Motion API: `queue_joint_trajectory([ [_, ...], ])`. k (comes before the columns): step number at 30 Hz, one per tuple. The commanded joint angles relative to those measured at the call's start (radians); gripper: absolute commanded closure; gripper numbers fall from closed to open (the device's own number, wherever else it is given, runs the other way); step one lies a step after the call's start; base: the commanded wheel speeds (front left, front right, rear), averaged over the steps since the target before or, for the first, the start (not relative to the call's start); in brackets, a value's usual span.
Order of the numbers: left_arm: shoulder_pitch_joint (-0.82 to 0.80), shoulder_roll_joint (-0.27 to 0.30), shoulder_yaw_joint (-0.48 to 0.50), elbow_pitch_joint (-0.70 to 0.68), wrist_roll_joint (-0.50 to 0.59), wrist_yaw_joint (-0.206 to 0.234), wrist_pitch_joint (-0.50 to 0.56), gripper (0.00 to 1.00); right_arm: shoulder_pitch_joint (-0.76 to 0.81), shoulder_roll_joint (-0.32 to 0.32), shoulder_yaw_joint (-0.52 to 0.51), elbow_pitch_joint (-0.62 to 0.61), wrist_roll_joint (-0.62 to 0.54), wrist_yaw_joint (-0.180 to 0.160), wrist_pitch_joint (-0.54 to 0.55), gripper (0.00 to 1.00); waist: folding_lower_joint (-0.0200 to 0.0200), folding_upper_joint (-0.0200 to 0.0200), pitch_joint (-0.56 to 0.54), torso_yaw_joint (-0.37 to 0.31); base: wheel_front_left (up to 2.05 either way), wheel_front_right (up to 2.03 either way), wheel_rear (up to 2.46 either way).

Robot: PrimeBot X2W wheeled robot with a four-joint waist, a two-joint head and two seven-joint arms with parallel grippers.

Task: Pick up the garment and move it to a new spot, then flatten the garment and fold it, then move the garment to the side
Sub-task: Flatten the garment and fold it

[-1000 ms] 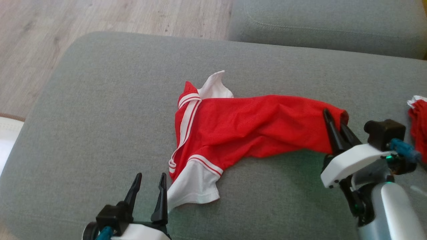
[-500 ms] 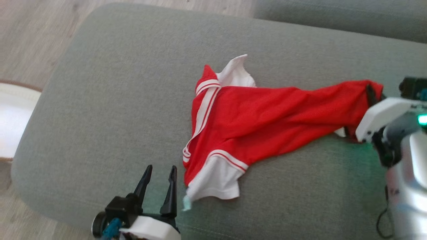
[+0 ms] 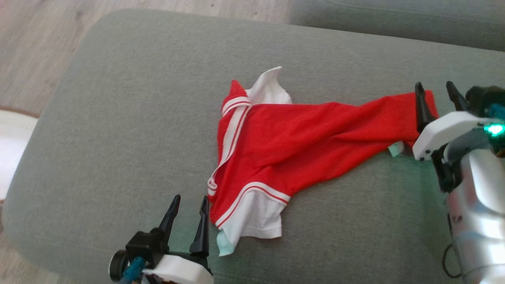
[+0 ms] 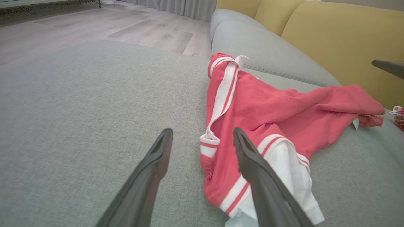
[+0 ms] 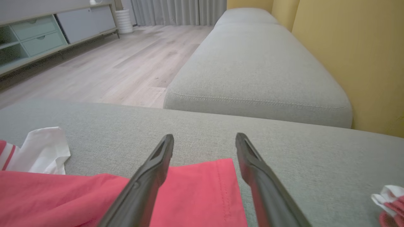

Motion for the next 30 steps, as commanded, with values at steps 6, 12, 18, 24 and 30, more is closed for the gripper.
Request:
queue_joint_trajectory([
  [6, -0.002, 0.009, 0.037, -0.025, 0.003, 0.006, -0.016, 0.00, 0.124, 0.019, 0.048, -0.152, 0.037, 0.007, -0.064, 0.00, 0.0000, 0.0000, -0.045, -0.072, 0.00, 0.00, 0.00],
  [12, 0.011, 0.020, 0.037, -0.028, 0.000, 0.012, -0.012, 0.00, 0.313, 0.073, 0.025, -0.346, 0.024, 0.007, -0.094, 0.00, 0.0000, 0.0000, -0.081, -0.115, 0.00, 0.00, 0.00],
  [18, 0.002, 0.032, 0.026, -0.027, 0.002, 0.009, 0.011, 0.00, 0.471, 0.111, 0.037, -0.529, 0.001, 0.007, -0.088, 0.00, 0.0000, 0.0000, -0.112, -0.151, 0.00, 0.00, 0.00],
  [24, -0.149, 0.031, 0.018, 0.047, 0.017, -0.018, 0.090, 0.00, 0.547, 0.117, 0.085, -0.688, 0.040, 0.007, -0.044, 0.00, 0.0000, 0.0000, -0.082, -0.175, 0.00, 0.00, 0.00],
  [30, -0.311, 0.000, 0.024, 0.217, 0.003, -0.029, 0.197, 0.00, 0.537, 0.117, 0.123, -0.770, 0.036, 0.007, -0.009, 0.00, 0.0000, 0.0000, -0.028, -0.211, 0.00, 0.00, 0.00],
])
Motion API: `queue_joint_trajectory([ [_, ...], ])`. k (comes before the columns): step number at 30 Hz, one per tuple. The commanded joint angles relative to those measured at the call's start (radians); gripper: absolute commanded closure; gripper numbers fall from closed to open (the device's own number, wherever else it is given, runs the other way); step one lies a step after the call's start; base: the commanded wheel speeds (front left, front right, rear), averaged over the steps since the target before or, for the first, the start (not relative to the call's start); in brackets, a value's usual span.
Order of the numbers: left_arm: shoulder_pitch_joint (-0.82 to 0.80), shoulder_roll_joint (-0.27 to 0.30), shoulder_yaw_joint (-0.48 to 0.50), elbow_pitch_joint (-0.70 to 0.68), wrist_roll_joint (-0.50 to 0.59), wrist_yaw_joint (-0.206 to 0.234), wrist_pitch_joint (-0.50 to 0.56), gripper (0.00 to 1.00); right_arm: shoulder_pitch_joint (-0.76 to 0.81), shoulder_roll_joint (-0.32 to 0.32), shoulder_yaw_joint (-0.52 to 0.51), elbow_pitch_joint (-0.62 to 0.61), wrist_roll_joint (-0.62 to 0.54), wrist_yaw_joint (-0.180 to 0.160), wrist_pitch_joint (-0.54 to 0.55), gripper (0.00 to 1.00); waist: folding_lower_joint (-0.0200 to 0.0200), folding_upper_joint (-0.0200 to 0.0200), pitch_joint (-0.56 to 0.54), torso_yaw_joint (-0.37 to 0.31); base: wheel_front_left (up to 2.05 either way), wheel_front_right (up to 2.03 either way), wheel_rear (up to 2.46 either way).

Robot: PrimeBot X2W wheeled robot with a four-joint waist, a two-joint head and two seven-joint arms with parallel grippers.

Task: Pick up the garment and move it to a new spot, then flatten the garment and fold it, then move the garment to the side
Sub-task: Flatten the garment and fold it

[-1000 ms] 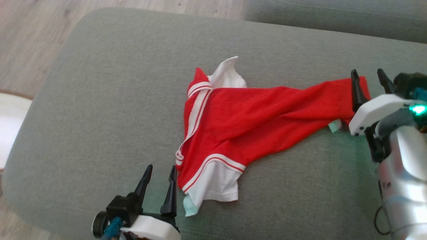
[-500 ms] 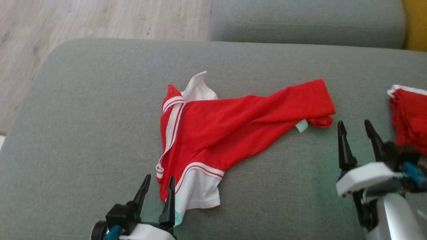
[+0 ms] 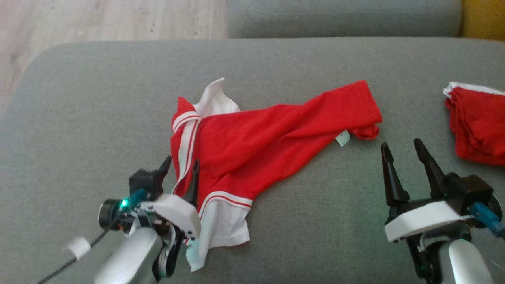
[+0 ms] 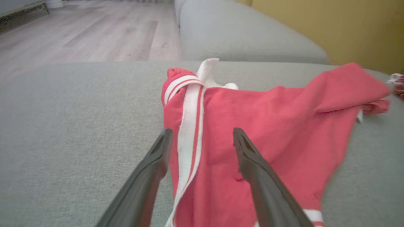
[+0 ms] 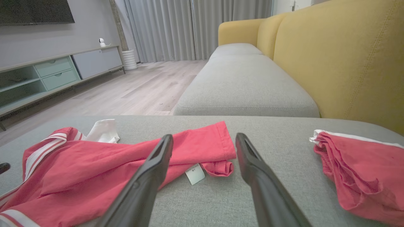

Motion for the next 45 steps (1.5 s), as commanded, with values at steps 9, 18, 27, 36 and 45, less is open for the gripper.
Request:
queue_joint_trajectory([
  [9, -0.189, -0.017, 0.071, 0.233, -0.043, -0.011, 0.059, 0.00, -0.068, -0.005, 0.050, -0.135, -0.012, 0.007, 0.021, 0.00, 0.0000, 0.0000, 0.101, -0.081, 0.00, 0.00, 0.00],
  [18, -0.273, -0.035, 0.098, 0.316, -0.061, -0.059, -0.014, 1.00, -0.080, -0.005, 0.036, -0.177, -0.010, 0.007, 0.011, 0.00, 0.0000, 0.0000, 0.162, -0.112, 0.00, 0.00, 0.00],
  [27, -0.491, 0.060, 0.129, 0.336, -0.043, -0.123, -0.011, 1.00, -0.094, -0.005, 0.015, -0.178, -0.015, 0.007, -0.003, 0.00, 0.0000, 0.0000, 0.234, -0.155, 0.00, 0.00, 0.00],
  [36, -0.600, 0.110, 0.127, 0.401, -0.039, -0.193, 0.002, 0.00, -0.121, -0.005, 0.023, -0.133, -0.013, 0.007, -0.036, 0.00, 0.0000, 0.0000, 0.252, -0.186, 0.00, 0.00, 0.00],
  [45, -0.517, 0.087, 0.139, 0.403, -0.066, -0.235, -0.130, 0.00, -0.093, -0.005, 0.015, -0.077, -0.006, 0.007, -0.048, 0.00, 0.0000, 0.0000, 0.152, -0.137, 0.00, 0.00, 0.00],
])
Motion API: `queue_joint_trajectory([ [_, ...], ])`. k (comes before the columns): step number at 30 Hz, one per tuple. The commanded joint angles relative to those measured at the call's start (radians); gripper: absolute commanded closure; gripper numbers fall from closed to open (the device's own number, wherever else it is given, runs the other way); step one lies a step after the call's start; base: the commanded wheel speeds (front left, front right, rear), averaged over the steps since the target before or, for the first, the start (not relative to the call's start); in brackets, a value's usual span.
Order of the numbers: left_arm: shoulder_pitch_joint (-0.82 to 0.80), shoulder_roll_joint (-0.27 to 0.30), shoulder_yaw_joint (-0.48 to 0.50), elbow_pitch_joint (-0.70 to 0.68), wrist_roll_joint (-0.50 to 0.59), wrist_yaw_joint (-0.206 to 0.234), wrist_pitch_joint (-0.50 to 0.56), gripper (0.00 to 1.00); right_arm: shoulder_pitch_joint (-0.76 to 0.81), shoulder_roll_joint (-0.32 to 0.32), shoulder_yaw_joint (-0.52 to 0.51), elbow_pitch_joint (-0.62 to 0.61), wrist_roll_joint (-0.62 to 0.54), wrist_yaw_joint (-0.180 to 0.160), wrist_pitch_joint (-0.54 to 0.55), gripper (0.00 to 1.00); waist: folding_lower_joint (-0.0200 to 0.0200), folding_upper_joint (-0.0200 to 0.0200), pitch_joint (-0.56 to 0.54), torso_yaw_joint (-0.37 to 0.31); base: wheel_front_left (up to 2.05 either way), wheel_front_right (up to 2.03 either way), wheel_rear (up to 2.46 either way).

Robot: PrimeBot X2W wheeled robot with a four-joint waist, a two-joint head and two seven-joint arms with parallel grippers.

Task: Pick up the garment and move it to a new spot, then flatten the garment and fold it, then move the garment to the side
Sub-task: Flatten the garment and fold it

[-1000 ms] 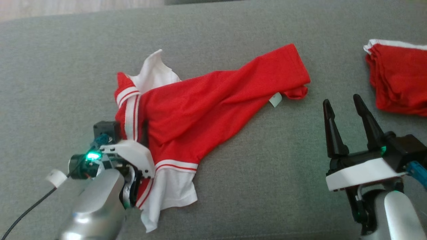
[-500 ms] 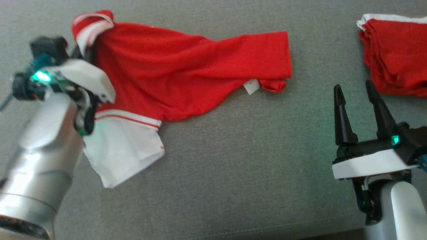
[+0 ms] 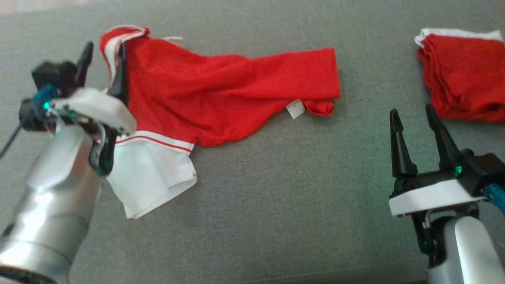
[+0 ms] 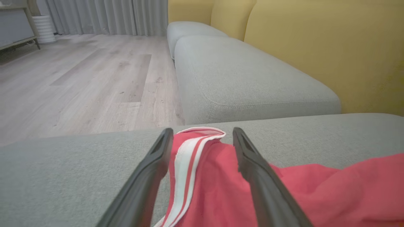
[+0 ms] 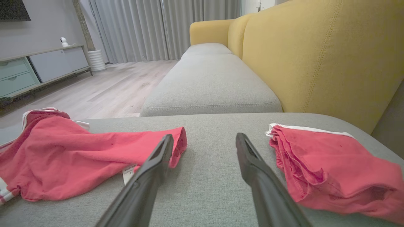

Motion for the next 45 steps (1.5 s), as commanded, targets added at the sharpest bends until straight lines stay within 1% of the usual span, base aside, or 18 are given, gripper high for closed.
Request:
queue_joint_trajectory([
  [1, 0.005, 0.040, 0.031, -0.034, -0.002, -0.004, -0.023, 0.00, 0.011, -0.005, 0.016, -0.025, 0.000, 0.007, -0.008, 0.00, 0.0000, 0.0000, -0.054, 0.030, 0.00, 0.00, 0.00],
  [5, 0.105, 0.035, 0.026, -0.101, -0.006, 0.002, -0.055, 0.00, 0.050, -0.005, 0.014, -0.013, 0.005, 0.007, -0.005, 0.00, 0.0000, 0.0000, -0.129, 0.062, 0.00, 0.00, 0.00],
  [9, 0.244, 0.022, 0.023, -0.208, -0.015, 0.035, -0.072, 0.00, 0.090, -0.005, 0.007, -0.005, 0.005, 0.007, 0.004, 0.00, 0.0000, 0.0000, -0.191, 0.097, 0.00, 0.00, 0.00],
  [10, 0.244, 0.022, 0.023, -0.208, -0.015, 0.035, -0.072, 0.00, 0.090, -0.005, 0.007, -0.005, 0.005, 0.007, 0.004, 0.00, 0.0000, 0.0000, -0.191, 0.097, 0.00, 0.00, 0.00],
  [16, 0.477, 0.004, 0.023, -0.420, -0.027, 0.128, -0.082, 0.00, 0.112, -0.005, -0.012, 0.019, -0.006, 0.007, 0.018, 0.00, 0.0000, 0.0000, -0.219, 0.143, 0.00, 0.00, 0.00],
  [20, 0.603, -0.002, 0.021, -0.553, -0.022, 0.194, -0.085, 0.00, 0.070, -0.005, -0.029, 0.073, -0.024, 0.007, 0.039, 0.00, 0.0000, 0.0000, -0.204, 0.176, 0.00, 0.00, 0.00],
  [23, 0.660, -0.005, 0.008, -0.619, -0.008, 0.228, -0.085, 0.00, 0.010, -0.005, -0.026, 0.144, -0.063, 0.007, 0.062, 0.00, 0.0000, 0.0000, -0.184, 0.203, 0.00, 0.00, 0.00],
  [26, 0.686, -0.011, 0.000, -0.661, -0.002, 0.249, -0.085, 0.00, -0.063, -0.005, -0.039, 0.234, -0.095, 0.007, 0.080, 0.00, 0.0000, 0.0000, -0.160, 0.231, 0.00, 0.00, 0.00],
  [34, 0.668, -0.020, -0.016, -0.712, 0.016, 0.265, -0.077, 0.00, -0.278, -0.028, -0.130, 0.488, -0.157, 0.007, 0.131, 0.00, 0.0000, 0.0000, -0.109, 0.292, 0.00, 0.00, 0.00],
  [36, 0.665, -0.024, -0.018, -0.713, 0.017, 0.267, -0.077, 0.00, -0.314, -0.033, -0.140, 0.548, -0.157, 0.007, 0.137, 0.00, 0.0000, 0.0000, -0.102, 0.304, 0.00, 0.00, 0.00],
  [37, 0.665, -0.026, -0.019, -0.712, 0.017, 0.267, -0.078, 0.00, -0.343, -0.035, -0.140, 0.605, -0.143, 0.007, 0.150, 0.00, 0.0000, 0.0000, -0.098, 0.312, 0.00, 0.00, 0.00],
  [38, 0.665, -0.027, -0.019, -0.710, 0.016, 0.267, -0.078, 0.00, -0.356, -0.036, -0.136, 0.631, -0.133, 0.007, 0.157, 0.07, 0.0000, 0.0000, -0.096, 0.315, 0.00, 0.00, 0.00],
  [39, 0.666, -0.028, -0.019, -0.709, 0.016, 0.267, -0.078, 0.00, -0.369, -0.038, -0.128, 0.654, -0.122, 0.007, 0.159, 0.20, 0.0000, 0.0000, -0.094, 0.317, 0.00, 0.00, 0.00],
  [41, 0.666, -0.028, -0.018, -0.707, 0.016, 0.267, -0.079, 0.00, -0.391, -0.039, -0.106, 0.692, -0.093, 0.007, 0.160, 0.58, 0.0000, 0.0000, -0.092, 0.320, 0.00, 0.00, 0.00],
  [42, 0.666, -0.028, -0.017, -0.707, 0.016, 0.267, -0.079, 0.00, -0.401, -0.040, -0.093, 0.706, -0.077, 0.007, 0.157, 0.67, 0.0000, 0.0000, -0.091, 0.320, 0.00, 0.00, 0.00],
  [43, 0.666, -0.028, -0.015, -0.706, 0.015, 0.267, -0.080, 0.00, -0.409, -0.042, -0.082, 0.719, -0.062, 0.007, 0.155, 0.80, 0.0000, 0.0000, -0.090, 0.318, 0.00, 0.00, 0.00],
  [44, 0.666, -0.028, -0.014, -0.705, 0.015, 0.268, -0.080, 0.00, -0.417, -0.045, -0.070, 0.728, -0.051, 0.007, 0.150, 1.00, 0.0000, 0.0000, -0.090, 0.317, 0.00, 0.00, 0.00],
  [45, 0.666, -0.027, -0.013, -0.703, 0.015, 0.268, -0.080, 0.00, -0.425, -0.046, -0.056, 0.733, -0.039, 0.007, 0.138, 1.00, 0.0000, 0.0000, -0.090, 0.315, 0.00, 0.00, 0.00],
])
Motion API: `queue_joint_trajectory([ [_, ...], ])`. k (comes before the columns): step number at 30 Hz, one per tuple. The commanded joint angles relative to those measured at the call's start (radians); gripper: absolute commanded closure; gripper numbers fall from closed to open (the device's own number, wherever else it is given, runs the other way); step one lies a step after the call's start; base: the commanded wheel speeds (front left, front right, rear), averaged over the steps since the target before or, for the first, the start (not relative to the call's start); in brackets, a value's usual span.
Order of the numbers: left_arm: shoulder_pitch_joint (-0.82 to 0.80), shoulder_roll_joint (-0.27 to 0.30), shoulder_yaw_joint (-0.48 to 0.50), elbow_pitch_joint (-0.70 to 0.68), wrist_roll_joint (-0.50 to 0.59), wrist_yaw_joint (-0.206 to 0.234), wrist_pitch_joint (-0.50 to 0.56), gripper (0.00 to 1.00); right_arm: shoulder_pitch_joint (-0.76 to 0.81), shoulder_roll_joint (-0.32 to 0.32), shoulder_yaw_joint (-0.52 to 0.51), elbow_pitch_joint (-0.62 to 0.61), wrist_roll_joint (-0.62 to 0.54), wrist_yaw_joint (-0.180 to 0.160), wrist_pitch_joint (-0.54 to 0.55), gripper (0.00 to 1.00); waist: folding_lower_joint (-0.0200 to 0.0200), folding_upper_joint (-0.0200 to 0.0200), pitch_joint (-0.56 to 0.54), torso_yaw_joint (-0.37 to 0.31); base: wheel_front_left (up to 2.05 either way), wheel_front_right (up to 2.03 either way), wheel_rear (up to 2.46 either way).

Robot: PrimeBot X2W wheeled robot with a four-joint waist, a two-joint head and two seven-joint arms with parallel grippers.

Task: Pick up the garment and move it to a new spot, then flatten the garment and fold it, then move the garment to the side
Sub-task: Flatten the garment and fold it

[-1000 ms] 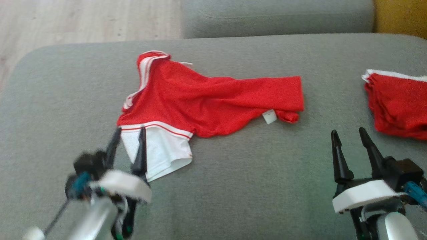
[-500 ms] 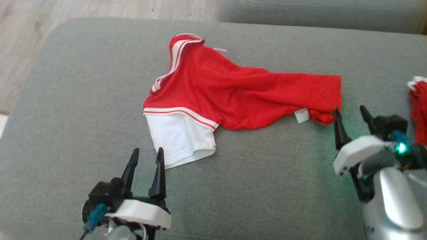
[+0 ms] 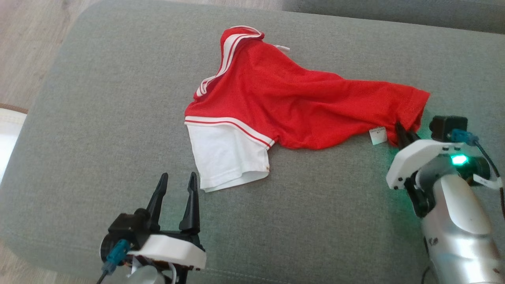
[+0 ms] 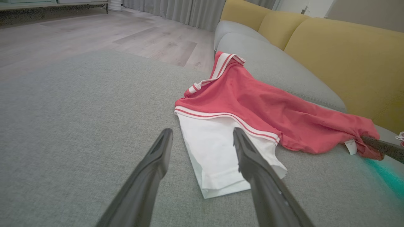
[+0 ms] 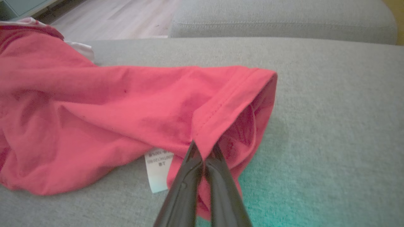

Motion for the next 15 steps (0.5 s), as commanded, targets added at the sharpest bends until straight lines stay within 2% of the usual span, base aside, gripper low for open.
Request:
queue_joint_trajectory([
  [1, -0.046, 0.008, 0.032, -0.021, 0.011, 0.008, -0.006, 0.00, -0.051, -0.010, 0.048, -0.027, 0.021, 0.007, -0.032, 1.00, -0.0001, 0.0000, -0.001, -0.005, 0.00, 0.00, 0.00],
  [9, -0.035, 0.009, 0.031, -0.012, 0.010, 0.013, -0.007, 0.00, -0.049, 0.003, 0.170, -0.122, 0.103, 0.007, -0.120, 1.00, -0.0001, 0.0000, -0.034, -0.040, 0.00, 0.00, 0.00],
  [15, -0.010, 0.019, 0.033, -0.018, 0.005, 0.026, -0.003, 0.00, 0.063, 0.018, 0.242, -0.336, 0.159, 0.007, -0.116, 1.00, -0.0001, 0.0000, -0.086, -0.082, 0.00, 0.00, 0.00],
])
